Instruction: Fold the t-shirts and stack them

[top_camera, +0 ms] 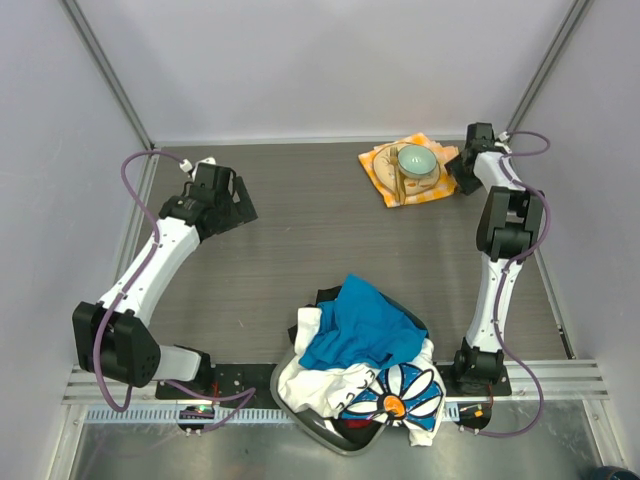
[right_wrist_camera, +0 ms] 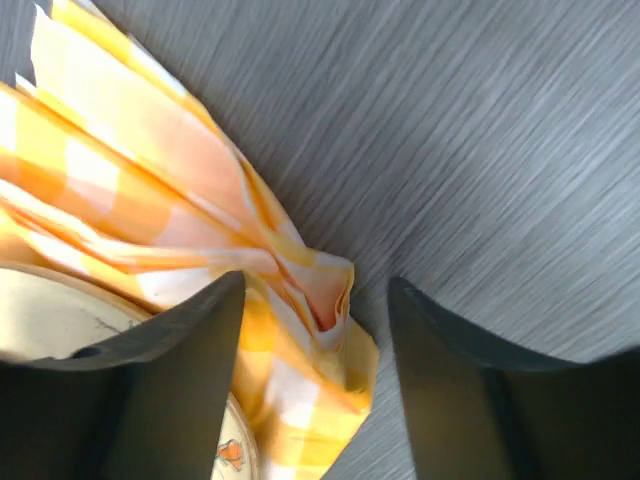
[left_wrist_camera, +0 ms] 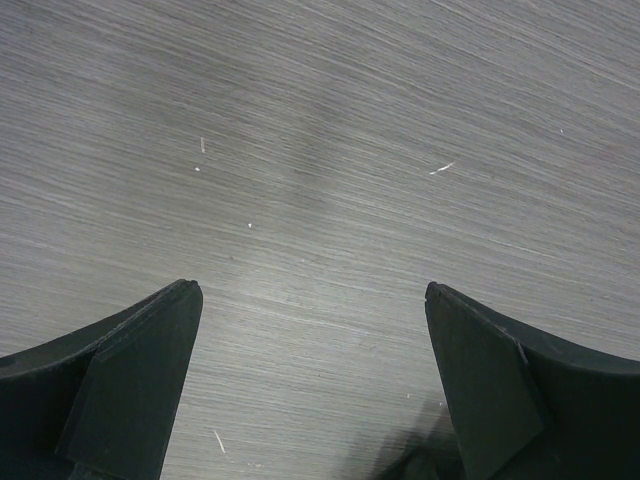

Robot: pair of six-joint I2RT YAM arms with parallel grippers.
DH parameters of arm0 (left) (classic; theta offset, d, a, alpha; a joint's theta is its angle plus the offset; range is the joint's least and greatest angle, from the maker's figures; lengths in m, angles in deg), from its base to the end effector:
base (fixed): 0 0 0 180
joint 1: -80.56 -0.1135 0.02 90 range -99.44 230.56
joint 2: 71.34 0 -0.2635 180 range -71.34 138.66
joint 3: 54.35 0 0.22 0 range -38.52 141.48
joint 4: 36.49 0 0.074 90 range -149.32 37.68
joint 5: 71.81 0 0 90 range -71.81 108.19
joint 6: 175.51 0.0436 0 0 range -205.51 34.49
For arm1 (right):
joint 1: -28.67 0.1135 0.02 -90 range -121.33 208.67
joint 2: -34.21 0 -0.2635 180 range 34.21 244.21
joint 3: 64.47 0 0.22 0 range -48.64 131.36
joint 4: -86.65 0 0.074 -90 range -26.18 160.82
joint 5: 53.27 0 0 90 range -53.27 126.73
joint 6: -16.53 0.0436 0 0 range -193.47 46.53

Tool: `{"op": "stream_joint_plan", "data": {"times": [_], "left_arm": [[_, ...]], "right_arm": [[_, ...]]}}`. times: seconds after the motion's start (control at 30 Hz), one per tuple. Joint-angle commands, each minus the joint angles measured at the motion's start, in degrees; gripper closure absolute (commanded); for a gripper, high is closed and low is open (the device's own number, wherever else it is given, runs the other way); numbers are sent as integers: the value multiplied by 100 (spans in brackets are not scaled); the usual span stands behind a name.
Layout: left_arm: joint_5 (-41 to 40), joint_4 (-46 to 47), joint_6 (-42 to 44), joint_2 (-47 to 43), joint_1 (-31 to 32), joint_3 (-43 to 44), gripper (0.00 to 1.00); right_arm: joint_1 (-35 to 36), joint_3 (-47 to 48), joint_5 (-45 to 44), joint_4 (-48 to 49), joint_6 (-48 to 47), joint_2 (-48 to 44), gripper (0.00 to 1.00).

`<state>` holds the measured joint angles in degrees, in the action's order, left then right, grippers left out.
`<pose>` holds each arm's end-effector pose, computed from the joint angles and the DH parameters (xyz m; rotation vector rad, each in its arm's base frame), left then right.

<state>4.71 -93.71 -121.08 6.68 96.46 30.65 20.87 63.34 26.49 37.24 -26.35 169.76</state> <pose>0.2510 -0.0609 0.3085 -0.5145 2.3635 -0.1222 0.4839 -0.0741 0.1702 1.2325 2.2260 0.0377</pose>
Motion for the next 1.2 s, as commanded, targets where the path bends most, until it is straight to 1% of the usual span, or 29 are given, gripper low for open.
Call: {"op": "stream_joint_plan", "data": {"times": [0.0,0.1,0.2,0.33,0.5,0.6,0.73,1.0,1.17], "left_arm": [[-41,157,24,-59,18,-43,0],[-15,157,24,-67,18,-61,0],[-6,166,24,-103,18,-61,0],[11,175,24,-138,18,-52,0],[38,175,24,-190,18,-52,0],[47,148,24,-199,18,-43,0],[64,148,15,-243,18,-61,0],[73,166,6,-243,18,-88,0],[73,184,6,-226,18,-88,0]], "right_arm": [[-284,-492,-1024,-263,-202,17,22],[-258,-651,-1260,-219,-343,-379,14],[-197,-844,-1454,-210,-492,-853,13],[14,-1222,-1455,-201,-720,-1425,13],[778,-1442,-1472,-306,-1423,-1882,13],[1288,-1434,-1341,-561,-1827,-1909,13],[1491,-1609,-780,-632,-2057,-1953,13],[1772,-2031,-259,-412,-2057,-1997,14],[2159,-1935,-241,-395,-2022,-1865,15]]}}
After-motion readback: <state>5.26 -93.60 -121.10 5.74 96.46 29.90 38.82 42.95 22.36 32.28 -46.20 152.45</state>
